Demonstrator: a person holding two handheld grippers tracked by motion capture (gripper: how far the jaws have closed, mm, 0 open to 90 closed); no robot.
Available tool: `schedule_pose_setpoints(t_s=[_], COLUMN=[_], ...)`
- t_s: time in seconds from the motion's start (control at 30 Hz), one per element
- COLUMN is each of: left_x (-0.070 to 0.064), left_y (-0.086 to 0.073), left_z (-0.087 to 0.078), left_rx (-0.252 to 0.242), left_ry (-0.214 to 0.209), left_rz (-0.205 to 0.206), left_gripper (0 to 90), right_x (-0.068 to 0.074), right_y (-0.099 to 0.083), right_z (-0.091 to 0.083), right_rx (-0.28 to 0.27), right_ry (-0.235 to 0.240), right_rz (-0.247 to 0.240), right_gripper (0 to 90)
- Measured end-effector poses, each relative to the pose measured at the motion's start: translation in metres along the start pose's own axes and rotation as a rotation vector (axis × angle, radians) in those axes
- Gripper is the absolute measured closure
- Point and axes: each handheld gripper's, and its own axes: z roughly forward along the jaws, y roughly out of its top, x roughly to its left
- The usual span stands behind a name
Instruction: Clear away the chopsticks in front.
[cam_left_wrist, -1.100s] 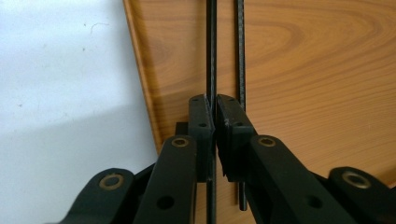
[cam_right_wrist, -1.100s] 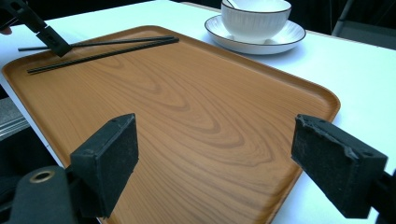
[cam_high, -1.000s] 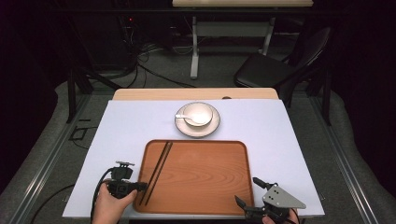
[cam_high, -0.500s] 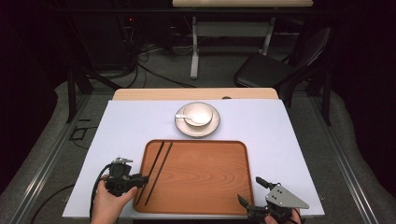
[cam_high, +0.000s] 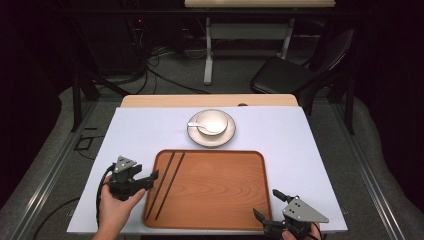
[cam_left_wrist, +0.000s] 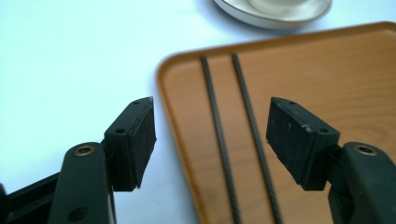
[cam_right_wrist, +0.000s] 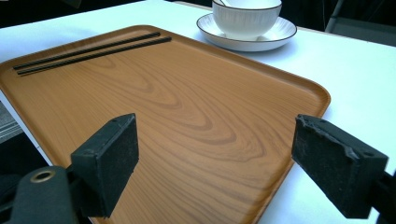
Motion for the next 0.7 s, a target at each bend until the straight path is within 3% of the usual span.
schedule_pose_setpoints(t_s=[0.13, 0.2, 0.37, 0.53, 0.7], left_x=[0.008, 0.012, 0.023, 0.035, 0.045], left_y=[-0.001, -0.005, -0.012, -0.021, -0.029], left_z=[0.003, 0.004, 0.001, -0.002, -0.003], left_rx=[-0.057, -0.071, -0.092, -0.115, -0.107], left_ry=[0.048, 0.048, 0.063, 0.115, 0.147], left_rz=[0.021, 0.0, -0.006, -0.01, -0.02], left_gripper=[31.8, 31.9, 31.7, 31.4, 31.4], right_x=[0.002, 0.002, -0.001, -0.002, -0.002], right_y=[0.0, 0.0, -0.001, -0.002, -0.001], right_z=[0.001, 0.001, 0.001, 0.001, 0.001], right_rx=[0.005, 0.005, 0.006, 0.007, 0.006], right_ry=[0.0, -0.001, 0.002, 0.003, 0.001], right_rz=[-0.005, -0.006, 0.013, 0.008, 0.015], right_gripper=[14.4, 14.4, 14.4, 14.4, 14.4])
